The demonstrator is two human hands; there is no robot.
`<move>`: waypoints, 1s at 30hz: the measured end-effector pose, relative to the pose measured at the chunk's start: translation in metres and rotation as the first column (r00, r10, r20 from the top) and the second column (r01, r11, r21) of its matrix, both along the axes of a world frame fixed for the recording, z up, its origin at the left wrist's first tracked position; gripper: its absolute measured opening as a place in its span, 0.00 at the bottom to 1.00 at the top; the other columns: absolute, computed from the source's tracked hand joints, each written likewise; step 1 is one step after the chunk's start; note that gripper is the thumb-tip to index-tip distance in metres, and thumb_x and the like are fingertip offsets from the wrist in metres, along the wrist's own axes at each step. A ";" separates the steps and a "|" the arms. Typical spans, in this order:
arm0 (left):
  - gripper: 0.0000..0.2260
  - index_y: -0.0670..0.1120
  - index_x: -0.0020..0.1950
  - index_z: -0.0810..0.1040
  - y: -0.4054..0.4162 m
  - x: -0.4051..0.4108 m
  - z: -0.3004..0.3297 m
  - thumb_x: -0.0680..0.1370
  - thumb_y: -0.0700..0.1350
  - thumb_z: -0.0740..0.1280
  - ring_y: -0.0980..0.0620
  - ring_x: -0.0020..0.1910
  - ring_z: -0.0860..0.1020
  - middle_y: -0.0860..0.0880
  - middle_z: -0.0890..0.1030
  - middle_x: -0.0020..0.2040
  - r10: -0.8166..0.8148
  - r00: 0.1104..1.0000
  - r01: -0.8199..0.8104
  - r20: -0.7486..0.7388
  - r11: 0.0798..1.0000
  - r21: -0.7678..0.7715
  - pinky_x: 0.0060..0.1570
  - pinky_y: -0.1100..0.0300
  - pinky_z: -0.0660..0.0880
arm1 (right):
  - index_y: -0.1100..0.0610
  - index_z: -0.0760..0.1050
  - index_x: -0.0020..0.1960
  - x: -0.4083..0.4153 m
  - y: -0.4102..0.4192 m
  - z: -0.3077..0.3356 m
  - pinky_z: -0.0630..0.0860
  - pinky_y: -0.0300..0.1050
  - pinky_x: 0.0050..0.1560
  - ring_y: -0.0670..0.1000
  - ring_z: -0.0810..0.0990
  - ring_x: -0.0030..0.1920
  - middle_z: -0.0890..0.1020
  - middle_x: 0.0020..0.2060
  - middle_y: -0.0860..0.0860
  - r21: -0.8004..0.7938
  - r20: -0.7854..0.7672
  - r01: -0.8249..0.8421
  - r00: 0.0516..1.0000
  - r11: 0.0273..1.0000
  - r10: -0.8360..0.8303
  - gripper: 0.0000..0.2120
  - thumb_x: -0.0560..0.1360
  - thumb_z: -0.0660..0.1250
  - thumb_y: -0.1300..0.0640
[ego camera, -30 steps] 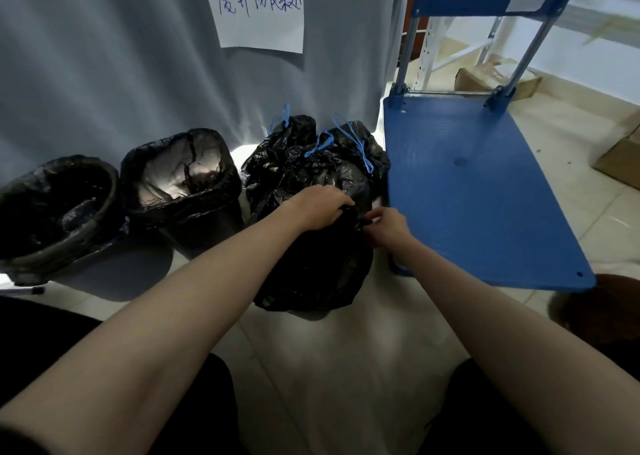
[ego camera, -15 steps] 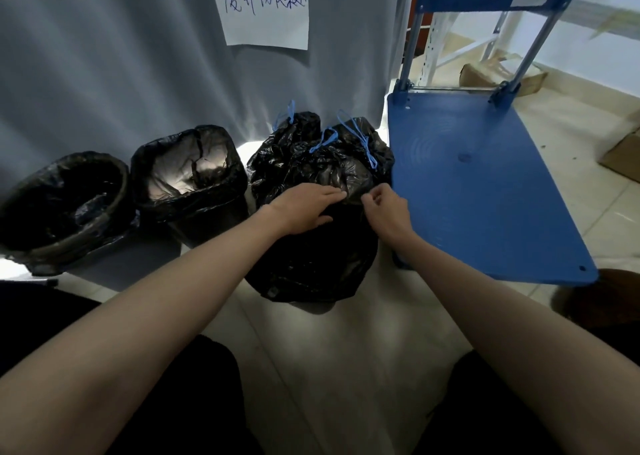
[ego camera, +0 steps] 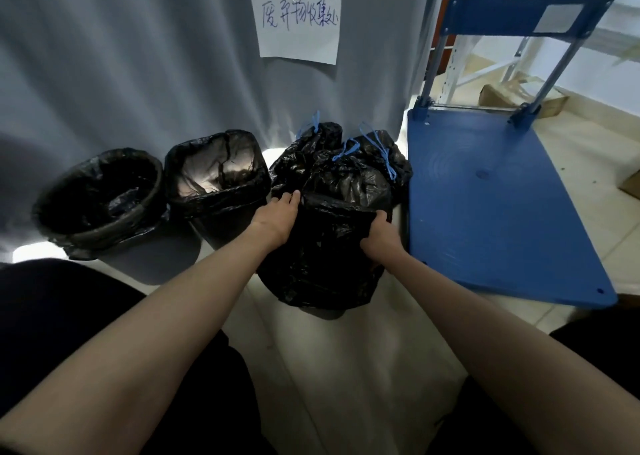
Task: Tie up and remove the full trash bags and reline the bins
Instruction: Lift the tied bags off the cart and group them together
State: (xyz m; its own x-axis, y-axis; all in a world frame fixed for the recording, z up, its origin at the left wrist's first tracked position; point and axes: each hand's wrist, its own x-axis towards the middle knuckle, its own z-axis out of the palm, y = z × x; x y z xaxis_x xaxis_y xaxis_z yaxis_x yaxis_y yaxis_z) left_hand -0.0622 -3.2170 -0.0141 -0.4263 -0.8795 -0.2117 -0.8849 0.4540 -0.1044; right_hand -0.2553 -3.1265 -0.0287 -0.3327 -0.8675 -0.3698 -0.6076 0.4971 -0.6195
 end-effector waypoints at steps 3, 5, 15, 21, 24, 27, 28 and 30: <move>0.39 0.40 0.79 0.47 0.009 0.011 -0.004 0.75 0.33 0.67 0.40 0.68 0.68 0.41 0.59 0.74 0.074 0.997 -0.074 -0.039 0.997 -0.002 0.58 0.47 0.73 | 0.60 0.55 0.75 0.008 -0.001 0.000 0.74 0.54 0.56 0.63 0.74 0.60 0.74 0.62 0.63 -0.076 -0.028 -0.043 0.999 0.996 0.040 0.31 0.75 0.62 0.66; 0.37 0.38 0.79 0.48 0.018 0.016 -0.007 0.75 0.32 0.66 0.39 0.66 0.69 0.40 0.59 0.73 0.130 0.990 -0.130 -0.061 0.991 0.000 0.58 0.47 0.73 | 0.58 0.56 0.74 0.014 0.001 -0.001 0.74 0.56 0.58 0.63 0.75 0.60 0.74 0.62 0.61 -0.112 -0.027 -0.070 0.997 0.991 0.067 0.29 0.75 0.60 0.67; 0.41 0.38 0.79 0.45 0.060 0.041 -0.013 0.74 0.30 0.67 0.39 0.62 0.71 0.44 0.57 0.73 0.283 0.941 -0.283 -0.185 0.959 0.029 0.56 0.48 0.74 | 0.58 0.56 0.75 0.041 0.022 0.001 0.69 0.57 0.63 0.64 0.71 0.65 0.70 0.65 0.60 -0.118 -0.120 -0.171 0.980 0.978 0.157 0.33 0.74 0.66 0.65; 0.40 0.36 0.78 0.45 0.079 0.087 -0.019 0.73 0.30 0.67 0.38 0.63 0.71 0.42 0.58 0.72 0.411 0.894 -0.416 -0.177 0.909 0.013 0.58 0.49 0.73 | 0.55 0.57 0.75 0.084 0.016 -0.001 0.71 0.59 0.62 0.63 0.73 0.63 0.73 0.65 0.57 -0.186 -0.113 -0.275 0.960 0.943 0.258 0.29 0.76 0.62 0.61; 0.40 0.36 0.78 0.46 0.084 0.117 -0.021 0.73 0.31 0.67 0.40 0.65 0.69 0.42 0.57 0.73 0.479 0.861 -0.486 -0.173 0.874 0.001 0.60 0.50 0.73 | 0.55 0.55 0.77 0.113 0.007 -0.005 0.70 0.59 0.63 0.63 0.72 0.65 0.70 0.68 0.57 -0.223 -0.137 -0.363 0.931 0.905 0.339 0.30 0.78 0.58 0.63; 0.40 0.36 0.78 0.44 0.087 0.147 -0.023 0.75 0.31 0.66 0.40 0.71 0.63 0.40 0.52 0.77 0.517 0.838 -0.529 -0.173 0.848 -0.031 0.66 0.51 0.70 | 0.57 0.51 0.79 0.141 -0.002 -0.013 0.68 0.55 0.65 0.60 0.68 0.69 0.65 0.73 0.57 -0.251 -0.166 -0.458 0.889 0.853 0.428 0.31 0.78 0.55 0.65; 0.39 0.36 0.78 0.43 0.087 0.156 -0.024 0.75 0.32 0.66 0.40 0.73 0.60 0.39 0.50 0.78 0.520 0.839 -0.534 -0.161 0.843 -0.059 0.69 0.51 0.67 | 0.58 0.51 0.79 0.148 -0.005 -0.016 0.67 0.55 0.68 0.60 0.67 0.70 0.63 0.74 0.57 -0.258 -0.189 -0.487 0.872 0.835 0.451 0.31 0.78 0.54 0.65; 0.36 0.36 0.78 0.42 0.088 0.173 -0.028 0.78 0.33 0.62 0.41 0.77 0.54 0.38 0.47 0.79 0.518 0.844 -0.533 -0.138 0.839 -0.108 0.75 0.53 0.58 | 0.60 0.50 0.79 0.160 -0.011 -0.023 0.64 0.54 0.70 0.59 0.65 0.71 0.60 0.76 0.57 -0.264 -0.285 -0.547 0.831 0.794 0.478 0.31 0.78 0.54 0.65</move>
